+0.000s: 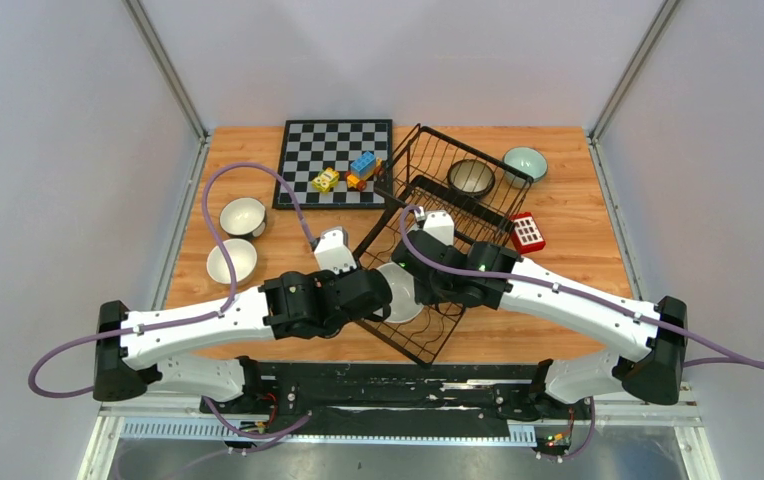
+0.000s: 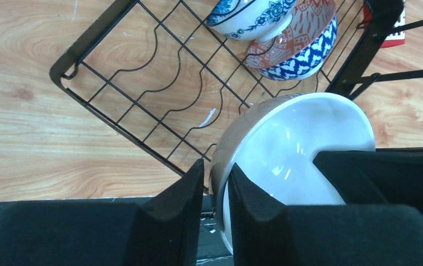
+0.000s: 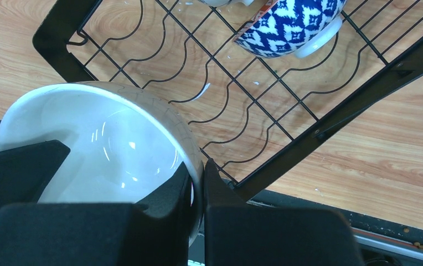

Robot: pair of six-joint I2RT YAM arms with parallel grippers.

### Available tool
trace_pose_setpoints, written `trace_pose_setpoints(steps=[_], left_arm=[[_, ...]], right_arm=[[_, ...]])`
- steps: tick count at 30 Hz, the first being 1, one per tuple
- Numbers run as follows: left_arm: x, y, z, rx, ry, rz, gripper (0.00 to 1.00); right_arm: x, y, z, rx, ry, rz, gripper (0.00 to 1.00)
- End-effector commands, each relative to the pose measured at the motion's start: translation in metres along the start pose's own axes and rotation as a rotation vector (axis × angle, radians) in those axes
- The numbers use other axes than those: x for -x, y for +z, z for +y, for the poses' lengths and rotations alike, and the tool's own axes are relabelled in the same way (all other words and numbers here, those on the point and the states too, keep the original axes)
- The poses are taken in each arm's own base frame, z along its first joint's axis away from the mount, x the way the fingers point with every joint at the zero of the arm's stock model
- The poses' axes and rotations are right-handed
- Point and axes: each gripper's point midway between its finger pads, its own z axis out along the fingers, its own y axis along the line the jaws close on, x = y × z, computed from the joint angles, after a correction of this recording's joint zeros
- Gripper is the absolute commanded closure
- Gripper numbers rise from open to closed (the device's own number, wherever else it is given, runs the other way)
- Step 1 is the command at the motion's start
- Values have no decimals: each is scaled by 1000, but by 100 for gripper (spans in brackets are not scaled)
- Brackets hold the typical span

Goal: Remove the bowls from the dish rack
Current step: Place the bowl with the bowl.

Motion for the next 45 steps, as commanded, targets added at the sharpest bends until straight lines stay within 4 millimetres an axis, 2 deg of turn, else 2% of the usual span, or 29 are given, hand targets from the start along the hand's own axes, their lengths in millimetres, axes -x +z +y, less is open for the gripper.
trace_pose_setpoints(steps=[1, 2, 4, 9, 10, 11, 15, 17, 19, 21, 24, 27, 30, 33, 35, 37, 39, 45], left_arm=[[3, 1, -6, -25, 0, -4, 84], [2, 1, -8, -40, 5, 0, 92], [0, 1, -11, -70, 3, 2, 100], [3, 0, -12, -105, 2, -12, 100], [4, 0, -12, -106, 6, -16, 100], [4, 0, -12, -113, 15, -19, 100], [9, -2, -10, -125, 31, -39, 100], [13, -4, -7, -123, 33, -58, 100], [20, -7, -2, -119, 37, -84, 100], [30, -9, 5, -103, 48, -115, 100], [54, -7, 30, -47, 105, -155, 100], [89, -6, 74, 53, 130, -193, 100], [124, -16, 115, 128, 99, -264, 100], [151, -23, 159, 265, 69, -318, 100], [162, -29, 192, 374, 49, -329, 100], [167, -33, 217, 446, 14, -337, 100], [169, -28, 226, 474, -4, -333, 100], [177, 3, 244, 451, -205, -298, 100]], right_arm=[[11, -5, 3, 10, 15, -35, 100], [11, -5, 3, 13, 15, -34, 100], [11, -7, 4, 21, 14, -30, 100], [11, -9, 8, 55, -25, -30, 100], [11, -10, 11, 71, -42, -28, 97], [12, -11, 14, 91, -57, -28, 89], [8, -20, 24, 191, -126, -19, 43], [9, -25, 26, 231, -159, -29, 24], [10, -33, 26, 261, -191, -44, 8], [13, -42, 26, 294, -238, -63, 1], [19, -62, 20, 340, -327, -106, 1], [23, -83, 7, 366, -413, -168, 1], [23, -99, -4, 406, -455, -227, 1], [16, -99, -6, 452, -437, -264, 3], [9, -95, -4, 488, -413, -283, 5], [1, -89, -2, 526, -398, -291, 6], [-6, -84, 0, 558, -389, -295, 7], [-29, -68, 5, 602, -428, -234, 9]])
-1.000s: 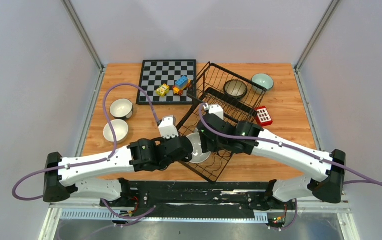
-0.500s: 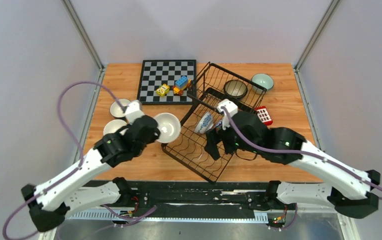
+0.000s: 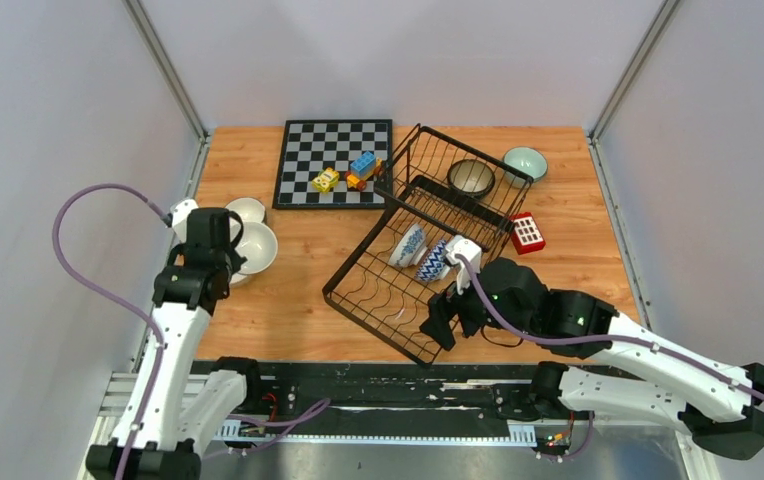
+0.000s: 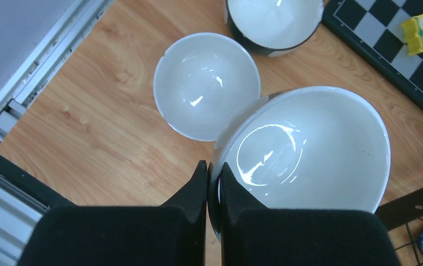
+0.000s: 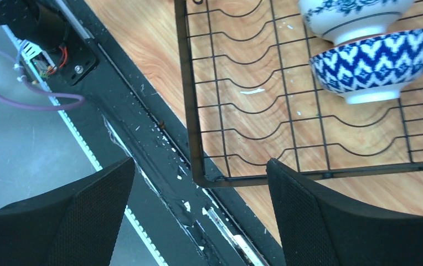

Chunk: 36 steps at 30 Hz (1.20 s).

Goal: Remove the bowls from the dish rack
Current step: Place the bowl with the bowl.

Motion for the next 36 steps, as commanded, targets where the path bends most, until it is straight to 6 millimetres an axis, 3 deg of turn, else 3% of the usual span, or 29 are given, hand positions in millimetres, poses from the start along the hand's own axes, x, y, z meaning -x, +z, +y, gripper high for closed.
trace_pose_setpoints(steps=[1, 7, 11, 15, 28, 36], left_arm=[[17, 23, -12, -54, -137, -4, 100], [29, 39, 15, 39, -240, -22, 100], [25, 46, 41, 155, -303, -27, 100], [17, 58, 53, 206, -340, -18, 100], [-5, 95, 57, 228, -398, 23, 100], [-10, 106, 59, 233, -419, 36, 100]], right_arm=[[1, 5, 12, 78, -17, -21, 9], [-6, 1, 13, 98, -20, -29, 10], [-11, 0, 10, 97, -22, -42, 10], [-15, 0, 9, 96, -17, -40, 10], [-19, -3, 6, 89, 4, -52, 11], [-18, -3, 5, 80, 10, -53, 11]])
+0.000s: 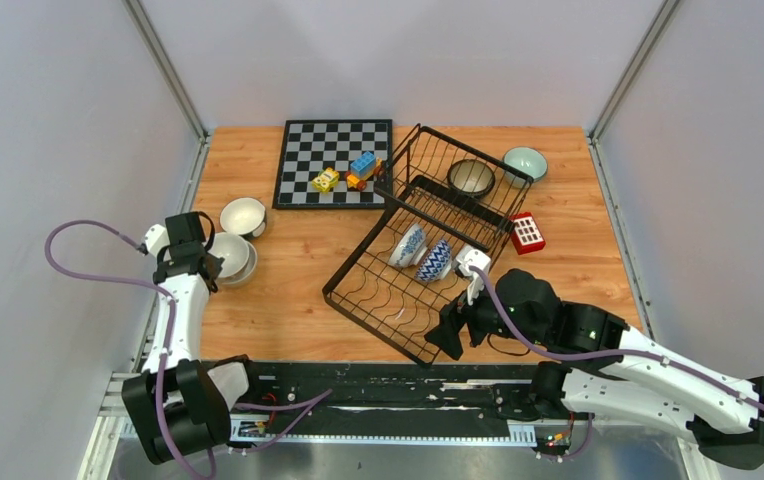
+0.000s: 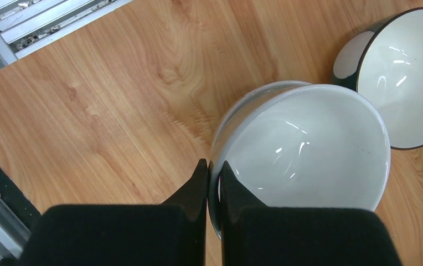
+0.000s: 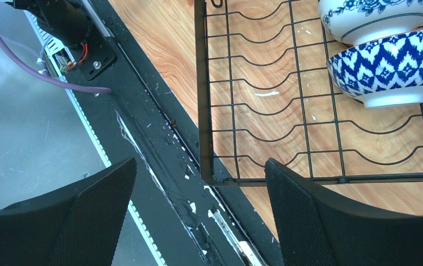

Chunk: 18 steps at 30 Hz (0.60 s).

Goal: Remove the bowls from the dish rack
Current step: Place the bowl with the bowl.

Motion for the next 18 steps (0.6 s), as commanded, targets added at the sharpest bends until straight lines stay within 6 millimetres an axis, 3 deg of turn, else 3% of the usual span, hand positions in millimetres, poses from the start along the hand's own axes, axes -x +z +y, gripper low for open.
trace_pose_setpoints(steps=[1, 14, 18], left_arm=[[18, 4, -19, -64, -66, -55, 100], [6, 17, -25, -69, -49, 5, 100], [5, 18, -24, -66, -38, 10, 92]], right_arm=[[-1, 1, -1, -9, 19, -4, 11], [0, 1, -3, -23, 28, -4, 11], [0, 1, -4, -27, 30, -3, 11]])
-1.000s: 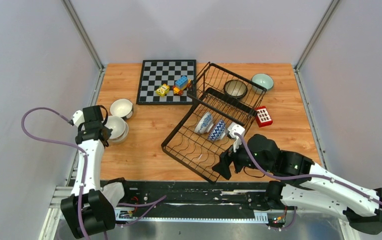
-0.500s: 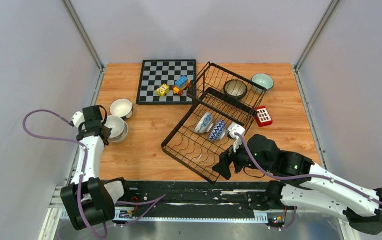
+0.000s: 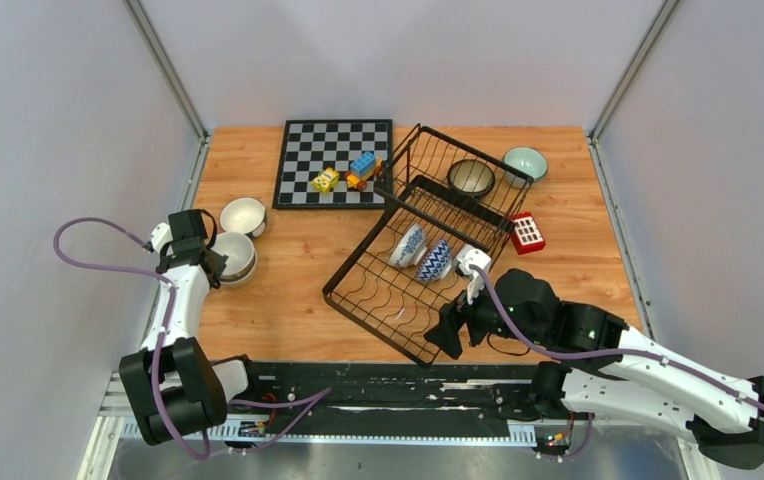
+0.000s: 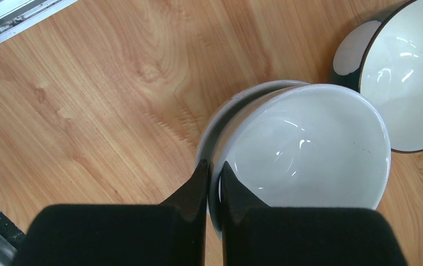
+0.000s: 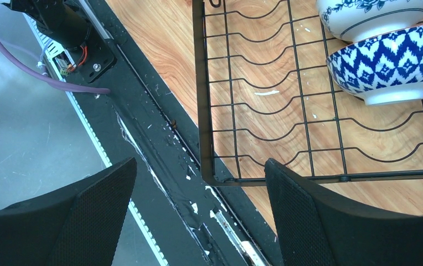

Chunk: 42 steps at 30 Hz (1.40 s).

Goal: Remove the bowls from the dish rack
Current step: Place the bowl with the bowl.

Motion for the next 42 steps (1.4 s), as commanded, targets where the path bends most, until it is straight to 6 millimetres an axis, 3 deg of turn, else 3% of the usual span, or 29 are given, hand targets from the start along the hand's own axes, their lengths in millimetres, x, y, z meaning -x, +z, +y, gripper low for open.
trace_pose_setpoints(steps=[1, 13, 25, 30, 36, 42], left_arm=[[17, 0, -14, -56, -36, -51, 90], [12, 0, -10, -42, -15, -34, 75], [29, -25, -4, -35, 16, -90, 53], [39, -35, 3, -4, 39, -128, 53], [35, -29, 12, 41, 59, -118, 55], [30, -23, 5, 2, 61, -101, 53]], right_arm=[[-1, 0, -3, -19, 11, -3, 11], [-1, 0, -4, -21, 9, 2, 11], [0, -2, -4, -21, -5, 2, 11], [-1, -3, -5, -22, -11, 6, 11], [-3, -5, -5, -21, -6, -1, 11], [-3, -6, -12, -56, -8, -12, 11]])
